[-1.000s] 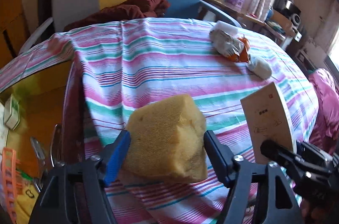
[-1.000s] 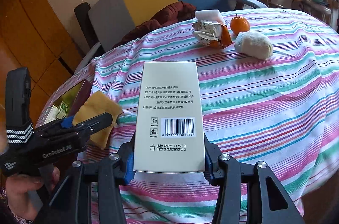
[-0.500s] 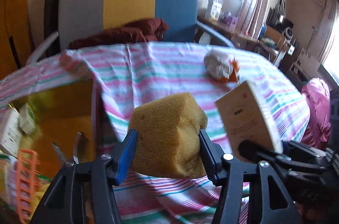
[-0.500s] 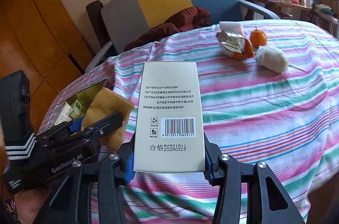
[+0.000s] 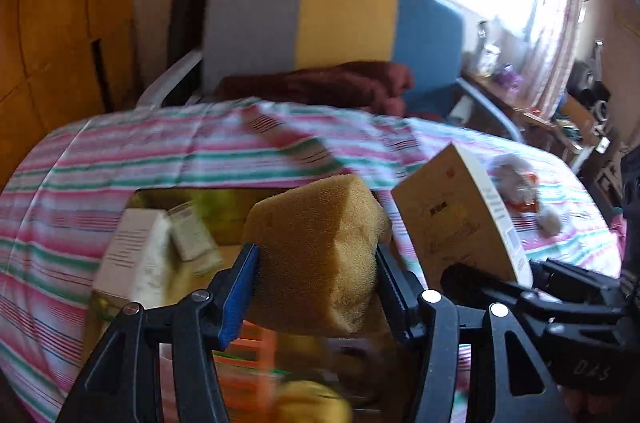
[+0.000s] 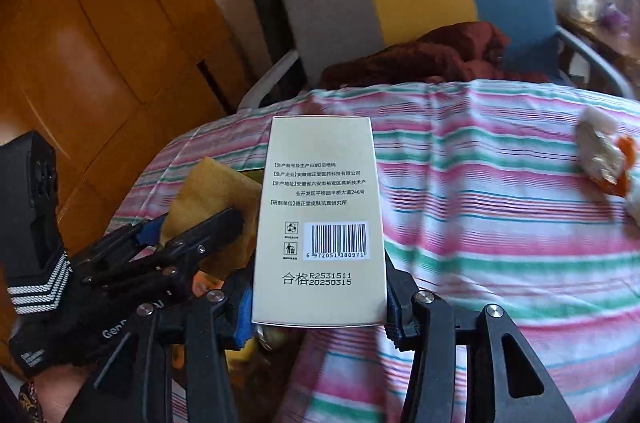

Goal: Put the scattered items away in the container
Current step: 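Carry the yellow sponge and white box over the gold tray, then open both tools to release the sponge and box into the tray, then move both tools back toward the white sock and snack packet, then grasp the white sock with the left tool while the right tool grasps the snack packet, then carry the white sock and snack packet over the gold tray with both tools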

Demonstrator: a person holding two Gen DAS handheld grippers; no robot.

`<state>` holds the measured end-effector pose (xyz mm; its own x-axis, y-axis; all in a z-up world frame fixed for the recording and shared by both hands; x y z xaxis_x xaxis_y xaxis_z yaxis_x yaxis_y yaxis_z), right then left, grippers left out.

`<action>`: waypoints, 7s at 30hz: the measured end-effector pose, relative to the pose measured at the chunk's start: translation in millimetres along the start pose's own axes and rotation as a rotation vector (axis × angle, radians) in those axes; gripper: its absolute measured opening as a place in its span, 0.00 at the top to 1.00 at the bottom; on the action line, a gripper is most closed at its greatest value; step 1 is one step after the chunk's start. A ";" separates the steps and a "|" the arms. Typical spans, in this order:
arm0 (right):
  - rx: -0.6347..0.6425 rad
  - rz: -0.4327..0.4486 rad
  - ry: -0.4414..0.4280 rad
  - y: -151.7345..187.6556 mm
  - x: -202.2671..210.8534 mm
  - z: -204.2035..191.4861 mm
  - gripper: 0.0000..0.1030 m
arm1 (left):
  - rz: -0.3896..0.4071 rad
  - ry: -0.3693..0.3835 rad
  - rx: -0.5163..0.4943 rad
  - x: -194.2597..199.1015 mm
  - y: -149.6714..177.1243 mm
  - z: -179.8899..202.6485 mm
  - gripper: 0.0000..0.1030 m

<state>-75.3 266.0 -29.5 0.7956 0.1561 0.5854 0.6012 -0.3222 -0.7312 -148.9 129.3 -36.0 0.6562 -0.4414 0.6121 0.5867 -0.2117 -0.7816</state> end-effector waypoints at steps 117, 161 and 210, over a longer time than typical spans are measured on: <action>-0.592 0.128 0.182 27.7 45.6 297.5 0.48 | -0.078 0.204 -0.125 -103.8 90.8 212.1 0.11; -0.109 -0.006 0.425 12.5 92.2 323.3 0.47 | -0.108 0.281 -0.160 -102.9 94.7 217.9 0.00; -0.314 0.180 0.486 100.0 163.1 290.5 0.45 | -0.219 0.257 -0.388 -101.4 94.6 345.0 0.28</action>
<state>136.2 530.5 -108.8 0.7132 -0.3466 0.6092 0.3511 -0.5756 -0.7385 3.8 454.9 -130.6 0.3707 -0.5403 0.7554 0.4463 -0.6097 -0.6551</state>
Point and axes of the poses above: each gripper's, at about its wrist camera, not at the fingertips, and x roughly against the way its jaws point, z to its right, y to its underside, the point moved 3 cm from there along -x, roughly the way its jaws point, and after that the axes turned 8 degrees about z, right-handed, at the moved point
